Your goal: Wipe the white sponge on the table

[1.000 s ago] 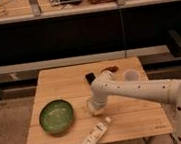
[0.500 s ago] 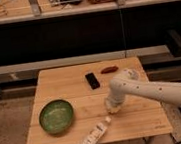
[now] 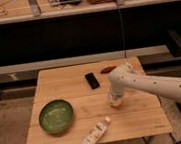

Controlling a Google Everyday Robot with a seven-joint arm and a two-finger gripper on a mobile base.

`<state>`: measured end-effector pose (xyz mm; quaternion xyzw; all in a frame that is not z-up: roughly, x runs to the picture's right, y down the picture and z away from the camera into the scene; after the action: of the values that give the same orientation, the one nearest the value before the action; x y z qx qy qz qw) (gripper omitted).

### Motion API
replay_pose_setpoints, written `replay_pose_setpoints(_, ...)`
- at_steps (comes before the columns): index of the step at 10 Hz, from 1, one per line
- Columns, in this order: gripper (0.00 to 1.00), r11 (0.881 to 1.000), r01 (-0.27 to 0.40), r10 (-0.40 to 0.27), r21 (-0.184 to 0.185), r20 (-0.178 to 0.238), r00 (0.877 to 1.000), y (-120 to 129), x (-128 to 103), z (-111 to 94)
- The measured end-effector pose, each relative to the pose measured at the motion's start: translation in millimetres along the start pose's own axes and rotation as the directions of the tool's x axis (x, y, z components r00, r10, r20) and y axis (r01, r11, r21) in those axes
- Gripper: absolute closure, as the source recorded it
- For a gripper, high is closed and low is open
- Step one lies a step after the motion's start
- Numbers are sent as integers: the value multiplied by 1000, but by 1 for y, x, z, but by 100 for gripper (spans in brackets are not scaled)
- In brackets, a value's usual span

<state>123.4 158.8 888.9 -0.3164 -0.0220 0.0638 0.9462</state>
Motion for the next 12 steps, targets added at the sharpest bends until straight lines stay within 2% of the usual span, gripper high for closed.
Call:
replay_pose_setpoints(1, 100, 1000, 5, -5, -2, 0, 1000, -7, -8, 2)
replay_pose_setpoints(4, 100, 999, 43, -43, -6, 29, 999, -27, -53, 8)
replay_pose_setpoints(6, 100, 994, 106, -105, -2, 72, 992, -28, -91, 7)
replay_pose_setpoints(8, 100, 980, 197, -195, -4, 119, 974, -15, -130, 4)
replay_pose_setpoints(9, 100, 970, 245, -241, -9, 137, 961, -3, -145, 5)
replay_pose_setpoints(10, 100, 957, 291, -285, -18, 154, 946, 13, -155, 7)
replay_pose_setpoints(12, 100, 942, 333, -322, -44, 160, 933, 37, -152, 11)
